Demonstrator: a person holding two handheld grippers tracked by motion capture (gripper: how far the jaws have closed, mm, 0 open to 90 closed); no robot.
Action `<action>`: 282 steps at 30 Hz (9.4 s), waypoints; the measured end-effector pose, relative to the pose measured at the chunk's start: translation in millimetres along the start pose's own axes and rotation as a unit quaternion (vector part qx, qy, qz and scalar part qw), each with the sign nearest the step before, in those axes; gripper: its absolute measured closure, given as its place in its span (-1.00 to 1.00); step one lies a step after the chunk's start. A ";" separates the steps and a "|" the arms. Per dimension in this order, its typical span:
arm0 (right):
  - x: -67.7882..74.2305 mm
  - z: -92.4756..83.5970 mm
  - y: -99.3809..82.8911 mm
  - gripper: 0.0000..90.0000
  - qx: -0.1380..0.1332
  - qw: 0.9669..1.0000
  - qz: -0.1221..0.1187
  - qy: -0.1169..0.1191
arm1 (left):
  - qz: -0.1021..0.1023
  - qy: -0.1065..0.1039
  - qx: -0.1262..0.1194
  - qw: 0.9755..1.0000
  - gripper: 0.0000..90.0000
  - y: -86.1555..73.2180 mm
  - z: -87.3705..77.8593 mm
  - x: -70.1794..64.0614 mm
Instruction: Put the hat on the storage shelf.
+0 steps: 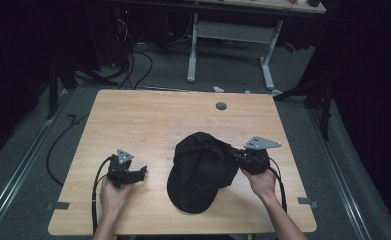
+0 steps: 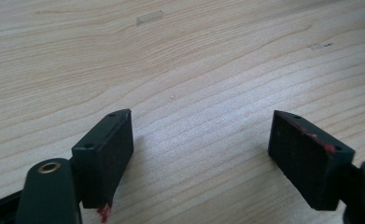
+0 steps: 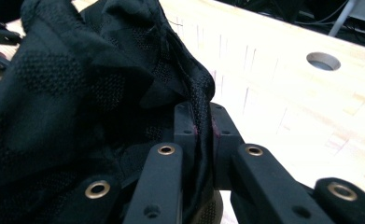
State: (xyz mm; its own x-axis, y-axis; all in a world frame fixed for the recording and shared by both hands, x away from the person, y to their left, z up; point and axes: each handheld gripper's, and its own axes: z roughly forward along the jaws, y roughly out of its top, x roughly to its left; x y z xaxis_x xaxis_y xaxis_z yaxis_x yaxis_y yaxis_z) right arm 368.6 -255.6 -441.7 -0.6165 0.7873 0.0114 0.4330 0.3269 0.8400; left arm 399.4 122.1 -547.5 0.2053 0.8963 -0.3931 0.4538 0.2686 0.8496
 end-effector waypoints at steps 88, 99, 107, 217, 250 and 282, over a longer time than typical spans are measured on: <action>3.7 -39.5 92.0 0.87 -0.111 0.975 -0.098 0.163 | -0.032 -0.340 0.091 0.935 -0.59 45.2 -35.4 -117.0; 1.6 -35.1 95.5 0.87 -0.111 0.978 -0.108 0.143 | -0.011 -0.350 0.100 0.932 -0.20 42.6 -43.0 -119.7; -4.4 -29.1 95.3 0.87 -0.119 0.978 -0.101 0.137 | -0.001 -0.363 0.104 0.926 -0.13 45.3 -47.8 -128.1; -32.3 22.8 -88.4 -0.04 0.099 0.991 0.042 -0.078 | -0.025 -0.218 -0.036 0.975 0.53 110.2 -53.5 -105.4; -29.2 21.3 -91.6 -0.11 0.091 0.991 0.046 -0.084 | -0.007 -0.186 -0.089 0.978 0.55 129.1 -2.8 -113.5; -28.4 20.7 -92.0 -0.12 0.091 0.991 0.046 -0.083 | 0.014 -0.164 -0.101 0.981 0.55 115.3 30.9 -115.4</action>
State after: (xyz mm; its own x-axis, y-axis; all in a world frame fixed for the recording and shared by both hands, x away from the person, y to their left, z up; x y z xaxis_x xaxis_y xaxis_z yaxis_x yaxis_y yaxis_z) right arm 359.8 -297.2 -530.5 -0.4591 0.8882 -0.0195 0.6031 0.3277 0.7272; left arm 454.9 38.7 -415.1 0.4989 0.7511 -0.4325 0.2704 0.3393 0.9010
